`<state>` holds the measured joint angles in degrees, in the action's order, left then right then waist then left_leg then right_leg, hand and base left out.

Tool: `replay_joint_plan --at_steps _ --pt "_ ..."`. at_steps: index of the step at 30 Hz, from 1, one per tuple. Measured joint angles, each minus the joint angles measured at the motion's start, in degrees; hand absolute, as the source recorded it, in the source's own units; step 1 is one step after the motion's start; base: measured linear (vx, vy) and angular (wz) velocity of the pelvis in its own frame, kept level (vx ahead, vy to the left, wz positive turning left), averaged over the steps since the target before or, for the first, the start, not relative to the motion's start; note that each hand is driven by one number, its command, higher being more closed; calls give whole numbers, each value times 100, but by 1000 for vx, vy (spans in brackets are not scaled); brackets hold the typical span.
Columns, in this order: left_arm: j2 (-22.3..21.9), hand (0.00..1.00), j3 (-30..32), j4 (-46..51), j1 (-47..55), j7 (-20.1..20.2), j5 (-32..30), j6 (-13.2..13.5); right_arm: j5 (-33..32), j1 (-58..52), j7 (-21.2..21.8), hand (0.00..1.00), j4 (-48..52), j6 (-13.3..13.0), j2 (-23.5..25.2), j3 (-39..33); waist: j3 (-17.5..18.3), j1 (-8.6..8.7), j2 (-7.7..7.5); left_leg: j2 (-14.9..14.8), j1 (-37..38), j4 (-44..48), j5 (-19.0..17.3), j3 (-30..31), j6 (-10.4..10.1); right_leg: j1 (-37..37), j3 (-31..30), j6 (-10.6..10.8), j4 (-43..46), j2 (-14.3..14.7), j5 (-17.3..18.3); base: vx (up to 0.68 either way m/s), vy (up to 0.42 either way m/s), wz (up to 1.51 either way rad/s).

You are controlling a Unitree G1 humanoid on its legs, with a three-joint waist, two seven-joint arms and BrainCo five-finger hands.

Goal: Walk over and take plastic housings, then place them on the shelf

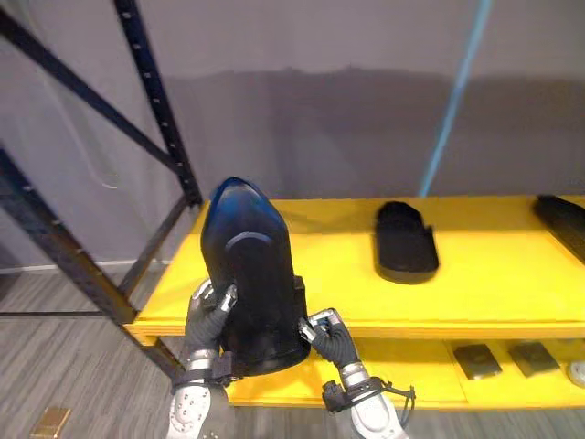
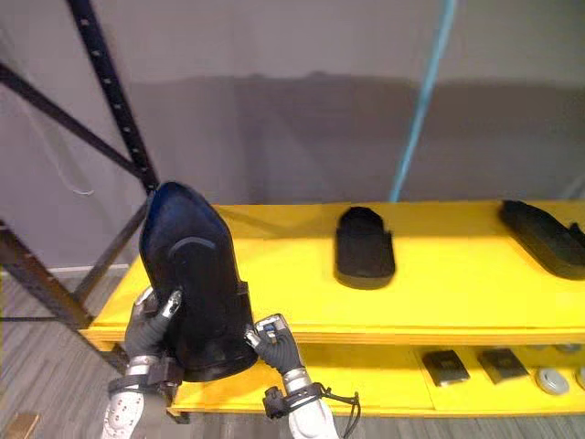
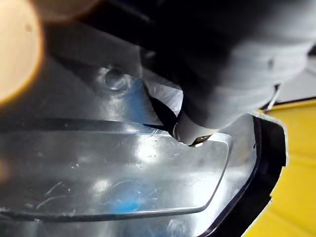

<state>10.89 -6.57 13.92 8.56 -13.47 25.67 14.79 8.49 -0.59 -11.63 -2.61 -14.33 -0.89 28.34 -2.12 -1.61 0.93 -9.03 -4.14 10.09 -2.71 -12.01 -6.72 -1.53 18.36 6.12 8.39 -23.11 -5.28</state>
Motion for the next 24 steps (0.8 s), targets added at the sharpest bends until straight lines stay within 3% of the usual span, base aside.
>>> replay_joint_plan --at_steps 1,2,3,5,6,12,14,18,21,24 --pt "-2 100 68 55 -4 -1 -3 12 19 89 0 0 -41 2 48 9 -10 -10 15 -1 15 -3 -34 -94 52 78 -8 -15 4 7 -50 3 336 -80" --pt "20 100 115 83 -61 0 -6 30 36 220 -15 0 -54 30 98 7 -21 54 31 -5 9 -15 -63 -163 108 177 -97 233 101 199 136 -31 193 -40" --pt "21 100 110 83 -85 1 -8 28 44 329 6 0 -41 63 42 -44 -22 142 32 -7 12 -39 -80 -155 168 181 -293 416 59 574 412 -48 132 -21" --pt "-13 100 106 76 -145 5 -14 21 21 371 143 0 84 73 -127 -146 -31 229 47 30 8 -89 -79 -97 195 96 -782 333 -342 1110 697 -54 35 11" --pt "-72 100 64 62 -193 13 -29 12 15 343 178 0 253 83 -240 -191 -60 289 92 68 -21 -76 -69 -10 199 -1 -949 225 -520 1241 691 -16 2 39" --pt "-523 100 91 160 -522 69 -640 -64 -171 126 424 0 1815 104 -499 -1093 -161 354 246 269 80 -798 468 387 186 -80 -634 212 -515 1239 686 11 -19 37" --pt "-696 100 593 197 -530 -50 -741 -83 -542 -113 434 0 2218 94 -388 -1749 -170 357 251 279 221 -1054 597 431 177 -146 -580 208 -515 1254 713 13 -20 20" --pt "-664 100 2212 198 -396 -669 -1031 -104 -1141 -559 64 0 2856 32 -263 -3970 -185 449 285 314 356 -1491 801 430 175 -98 -545 219 -514 1250 745 1 1 3" --pt "-646 100 2689 197 -254 -922 -1127 -185 -1353 -751 -153 0 2972 -57 -97 -4865 -191 521 284 313 330 -1506 813 351 175 -4 -631 218 -513 1252 745 5 26 -11" --pt "-570 100 2882 186 -252 -924 -1249 -199 -1398 -1123 -293 0 2720 -200 18 -5660 -196 658 294 300 273 -1508 806 234 167 157 -749 219 -510 1260 745 -9 20 -20"
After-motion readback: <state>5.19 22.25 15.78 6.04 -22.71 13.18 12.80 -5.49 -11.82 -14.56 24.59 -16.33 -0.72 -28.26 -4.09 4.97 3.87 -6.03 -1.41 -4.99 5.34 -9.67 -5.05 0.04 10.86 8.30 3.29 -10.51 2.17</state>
